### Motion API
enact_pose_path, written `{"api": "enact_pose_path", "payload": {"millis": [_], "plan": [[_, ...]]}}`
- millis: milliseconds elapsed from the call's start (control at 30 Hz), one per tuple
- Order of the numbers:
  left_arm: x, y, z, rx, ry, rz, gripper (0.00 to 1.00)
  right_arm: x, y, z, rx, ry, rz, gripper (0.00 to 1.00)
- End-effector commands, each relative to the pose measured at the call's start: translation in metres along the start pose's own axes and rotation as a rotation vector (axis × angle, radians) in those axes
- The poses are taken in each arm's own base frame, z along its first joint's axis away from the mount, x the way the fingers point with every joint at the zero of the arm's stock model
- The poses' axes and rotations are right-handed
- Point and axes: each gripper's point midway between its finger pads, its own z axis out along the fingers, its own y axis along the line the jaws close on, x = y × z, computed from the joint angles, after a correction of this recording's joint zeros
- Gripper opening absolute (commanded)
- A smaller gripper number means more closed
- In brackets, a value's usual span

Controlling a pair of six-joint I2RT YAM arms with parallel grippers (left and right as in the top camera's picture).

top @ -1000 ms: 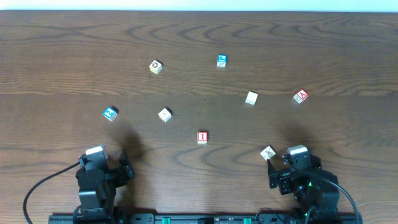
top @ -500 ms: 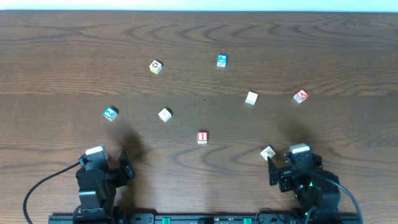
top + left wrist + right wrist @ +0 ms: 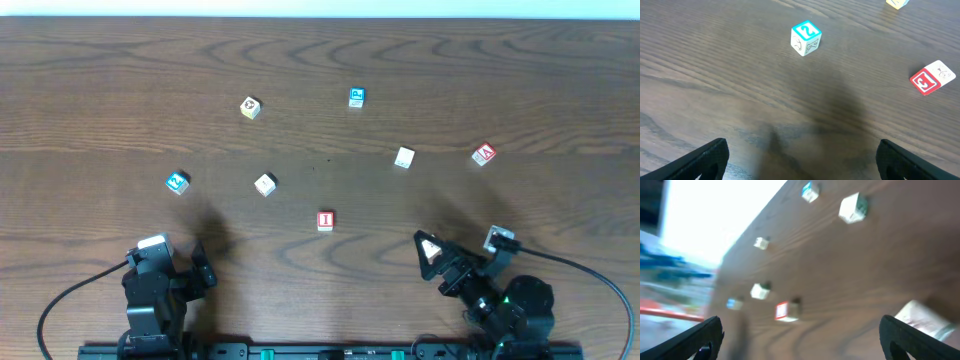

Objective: Spell out Ai2
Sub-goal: 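Move the right gripper over the red 'I' block and lower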

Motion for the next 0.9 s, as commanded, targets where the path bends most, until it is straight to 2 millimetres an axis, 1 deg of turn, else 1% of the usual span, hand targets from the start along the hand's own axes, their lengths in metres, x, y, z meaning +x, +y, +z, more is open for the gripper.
{"api": "enact_pose_path", "payload": {"millis": [0, 100, 200, 333, 433, 500, 533, 600, 633, 733, 867], "plan": [[0.004, 0.004, 0.002, -0.018, 0.006, 0.016, 0.95, 0.004, 0.028, -0.002, -0.14, 0.054, 0.083, 0.99], [0.004, 0.004, 0.002, -0.018, 0.006, 0.016, 0.95, -0.001, 0.066, -0.01, -0.312, 0.051, -0.084, 0.99], [0.004, 0.004, 0.002, -0.018, 0.006, 0.016, 0.95, -0.002, 0.096, -0.016, -0.45, 0.081, -0.169, 0.99], [0.004, 0.004, 0.002, -0.018, 0.006, 0.016, 0.95, 0.002, 0.112, -0.011, -0.517, 0.184, -0.199, 0.99], [0.004, 0.004, 0.002, -0.018, 0.006, 0.016, 0.95, -0.001, 0.121, -0.004, -0.527, 0.248, -0.224, 0.99], [0.004, 0.004, 0.002, -0.018, 0.006, 0.016, 0.95, -0.008, 0.134, 0.005, -0.533, 0.29, -0.272, 0.99], [0.004, 0.004, 0.002, -0.018, 0.006, 0.016, 0.95, -0.012, 0.145, 0.01, -0.543, 0.31, -0.304, 0.99], [0.004, 0.004, 0.002, -0.018, 0.006, 0.016, 0.95, -0.015, 0.156, 0.019, -0.539, 0.335, -0.321, 0.99], [0.004, 0.004, 0.002, -0.018, 0.006, 0.016, 0.95, -0.014, 0.162, 0.028, -0.527, 0.36, -0.337, 0.99], [0.004, 0.004, 0.002, -0.018, 0.006, 0.016, 0.95, -0.004, 0.162, 0.05, -0.427, 0.417, -0.364, 0.99], [0.004, 0.004, 0.002, -0.018, 0.006, 0.016, 0.95, 0.022, 0.151, 0.079, -0.219, 0.498, -0.422, 0.99]]}}
